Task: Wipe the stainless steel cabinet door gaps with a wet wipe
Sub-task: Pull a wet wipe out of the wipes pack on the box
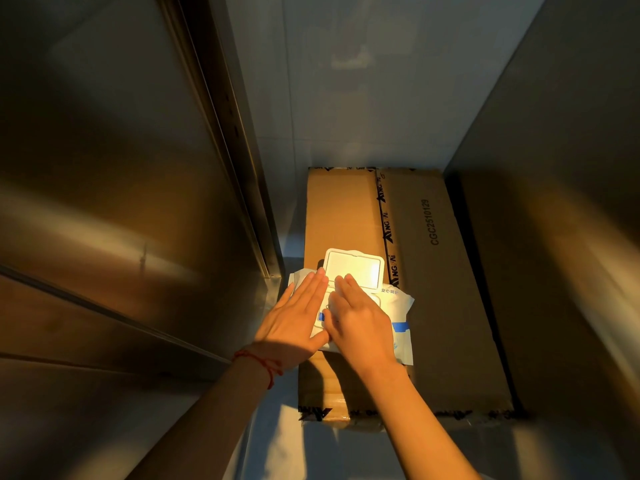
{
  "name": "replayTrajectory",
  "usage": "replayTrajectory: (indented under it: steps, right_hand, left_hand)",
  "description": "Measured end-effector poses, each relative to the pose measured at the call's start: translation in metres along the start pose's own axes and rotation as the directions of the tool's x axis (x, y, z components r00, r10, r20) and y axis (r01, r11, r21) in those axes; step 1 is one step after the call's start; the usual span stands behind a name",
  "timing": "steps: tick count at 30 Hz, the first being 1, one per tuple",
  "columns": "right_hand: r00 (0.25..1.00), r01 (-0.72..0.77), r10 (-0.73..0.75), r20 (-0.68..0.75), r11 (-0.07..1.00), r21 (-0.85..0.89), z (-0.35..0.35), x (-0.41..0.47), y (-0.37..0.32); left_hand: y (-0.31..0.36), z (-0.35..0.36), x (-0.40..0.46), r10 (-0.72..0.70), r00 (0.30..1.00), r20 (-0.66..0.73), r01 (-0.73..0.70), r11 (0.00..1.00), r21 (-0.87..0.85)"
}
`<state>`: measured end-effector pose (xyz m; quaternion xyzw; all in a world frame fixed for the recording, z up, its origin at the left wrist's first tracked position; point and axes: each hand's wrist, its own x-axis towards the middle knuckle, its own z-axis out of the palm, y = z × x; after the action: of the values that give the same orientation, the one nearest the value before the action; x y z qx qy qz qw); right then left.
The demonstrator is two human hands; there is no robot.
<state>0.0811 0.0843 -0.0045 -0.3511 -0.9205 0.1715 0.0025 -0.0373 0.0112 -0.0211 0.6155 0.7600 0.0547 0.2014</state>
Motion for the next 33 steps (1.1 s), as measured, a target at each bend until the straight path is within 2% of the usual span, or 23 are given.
replayTrajectory:
  steps: [10, 17, 26, 33]
  right_hand:
    - [0.997, 0.060, -0.058, 0.041, 0.996, -0.069, -0.001, 0.000, 0.001]
    - [0.988, 0.110, -0.095, 0.123, 0.987, -0.118, -0.001, -0.002, 0.004]
    - [0.974, 0.215, -0.203, 0.095, 0.968, -0.132, -0.005, -0.001, 0.008]
    - [0.977, 0.212, -0.206, 0.055, 0.970, -0.121, -0.001, -0.001, 0.013]
  left_hand:
    - [-0.002, 0.003, 0.000, 0.017, 0.999, -0.038, -0.018, 0.999, -0.026]
    - [0.000, 0.002, 0.000, 0.011, 0.999, -0.035, -0.013, 0.999, -0.051]
    - [0.001, 0.001, 0.000, 0.003, 0.999, -0.040, -0.008, 0.995, -0.103]
    - [0.000, 0.002, 0.001, 0.004, 0.999, -0.042, -0.009, 0.994, -0.108]
